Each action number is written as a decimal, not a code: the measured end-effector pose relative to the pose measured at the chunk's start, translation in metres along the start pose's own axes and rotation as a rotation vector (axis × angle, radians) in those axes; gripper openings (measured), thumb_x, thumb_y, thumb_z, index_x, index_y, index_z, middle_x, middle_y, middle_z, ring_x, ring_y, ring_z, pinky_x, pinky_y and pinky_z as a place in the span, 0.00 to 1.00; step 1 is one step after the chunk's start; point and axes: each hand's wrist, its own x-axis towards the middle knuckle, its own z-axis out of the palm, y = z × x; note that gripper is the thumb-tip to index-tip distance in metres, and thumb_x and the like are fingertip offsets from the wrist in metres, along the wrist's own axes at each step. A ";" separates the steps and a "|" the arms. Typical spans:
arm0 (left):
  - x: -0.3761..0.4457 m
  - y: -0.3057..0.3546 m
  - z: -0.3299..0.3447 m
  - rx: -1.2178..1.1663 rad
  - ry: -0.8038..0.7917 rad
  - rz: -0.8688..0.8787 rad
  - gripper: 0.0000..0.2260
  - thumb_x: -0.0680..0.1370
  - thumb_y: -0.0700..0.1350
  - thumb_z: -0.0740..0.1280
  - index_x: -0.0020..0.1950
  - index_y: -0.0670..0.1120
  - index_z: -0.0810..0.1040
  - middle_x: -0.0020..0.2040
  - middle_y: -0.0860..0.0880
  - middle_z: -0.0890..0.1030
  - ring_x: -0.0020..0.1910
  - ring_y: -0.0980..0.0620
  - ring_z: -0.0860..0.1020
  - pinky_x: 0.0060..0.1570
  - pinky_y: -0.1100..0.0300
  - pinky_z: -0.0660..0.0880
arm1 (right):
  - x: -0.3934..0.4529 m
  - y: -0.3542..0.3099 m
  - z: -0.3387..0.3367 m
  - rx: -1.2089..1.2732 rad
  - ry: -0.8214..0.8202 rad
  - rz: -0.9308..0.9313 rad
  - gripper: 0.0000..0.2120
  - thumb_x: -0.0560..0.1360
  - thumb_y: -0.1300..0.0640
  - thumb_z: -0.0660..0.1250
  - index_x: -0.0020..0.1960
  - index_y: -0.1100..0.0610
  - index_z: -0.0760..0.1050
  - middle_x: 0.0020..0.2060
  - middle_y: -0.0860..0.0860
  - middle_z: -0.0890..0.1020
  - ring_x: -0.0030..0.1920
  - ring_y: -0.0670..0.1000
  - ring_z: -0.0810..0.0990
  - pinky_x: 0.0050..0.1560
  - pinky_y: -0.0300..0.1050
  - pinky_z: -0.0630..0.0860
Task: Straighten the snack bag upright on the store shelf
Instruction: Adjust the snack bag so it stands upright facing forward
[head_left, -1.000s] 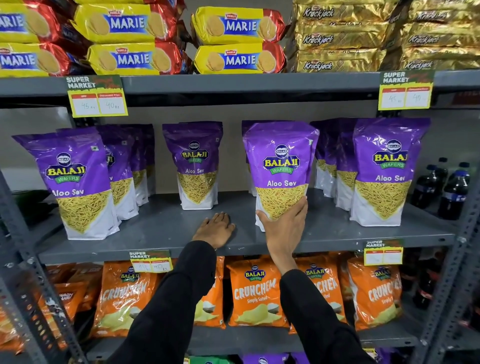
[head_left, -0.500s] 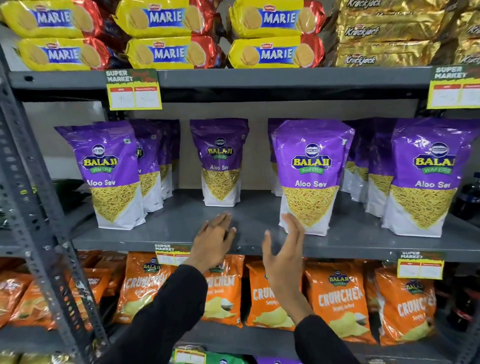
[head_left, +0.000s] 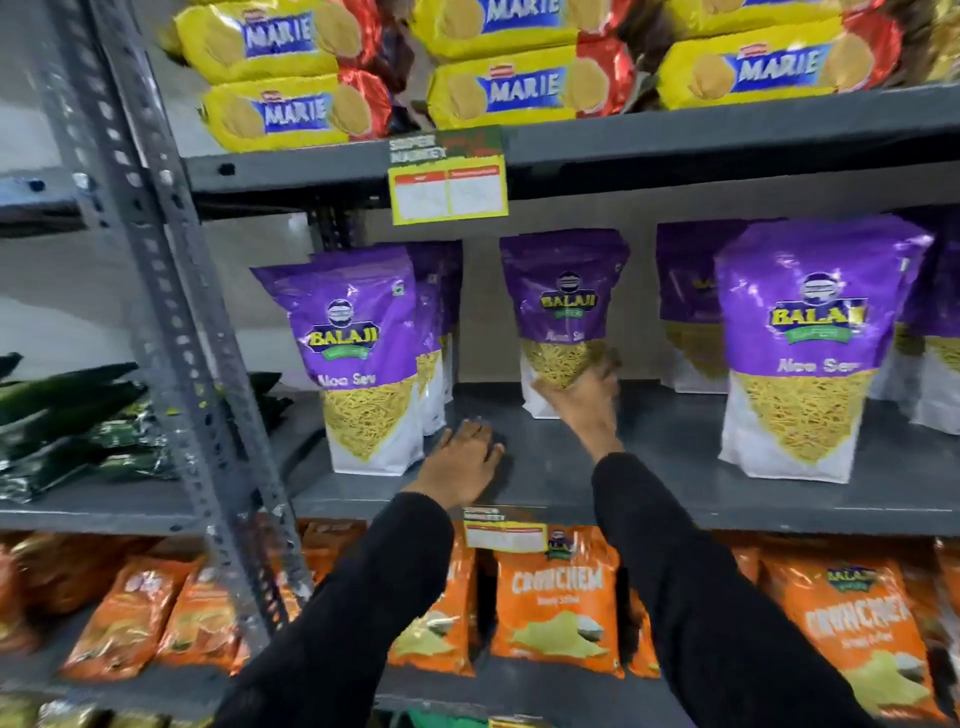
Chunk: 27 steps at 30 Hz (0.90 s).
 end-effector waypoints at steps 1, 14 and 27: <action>0.001 -0.005 0.001 0.025 -0.006 0.007 0.26 0.87 0.51 0.50 0.84 0.41 0.57 0.85 0.43 0.58 0.85 0.46 0.55 0.83 0.48 0.51 | 0.004 -0.004 0.008 -0.029 0.034 0.020 0.64 0.63 0.43 0.83 0.81 0.68 0.47 0.77 0.65 0.60 0.78 0.65 0.62 0.74 0.60 0.67; 0.011 -0.020 0.017 0.025 -0.032 0.044 0.27 0.87 0.53 0.48 0.84 0.42 0.56 0.85 0.45 0.56 0.85 0.47 0.54 0.82 0.48 0.51 | 0.020 0.000 0.041 -0.047 0.119 0.103 0.69 0.60 0.45 0.86 0.82 0.67 0.44 0.74 0.66 0.66 0.75 0.65 0.67 0.72 0.60 0.69; 0.007 -0.012 0.013 0.062 -0.057 0.029 0.27 0.87 0.52 0.47 0.84 0.42 0.55 0.85 0.45 0.56 0.85 0.46 0.54 0.83 0.47 0.51 | -0.029 0.002 0.020 -0.095 0.130 0.065 0.64 0.60 0.42 0.84 0.81 0.63 0.49 0.70 0.63 0.68 0.71 0.65 0.70 0.67 0.59 0.73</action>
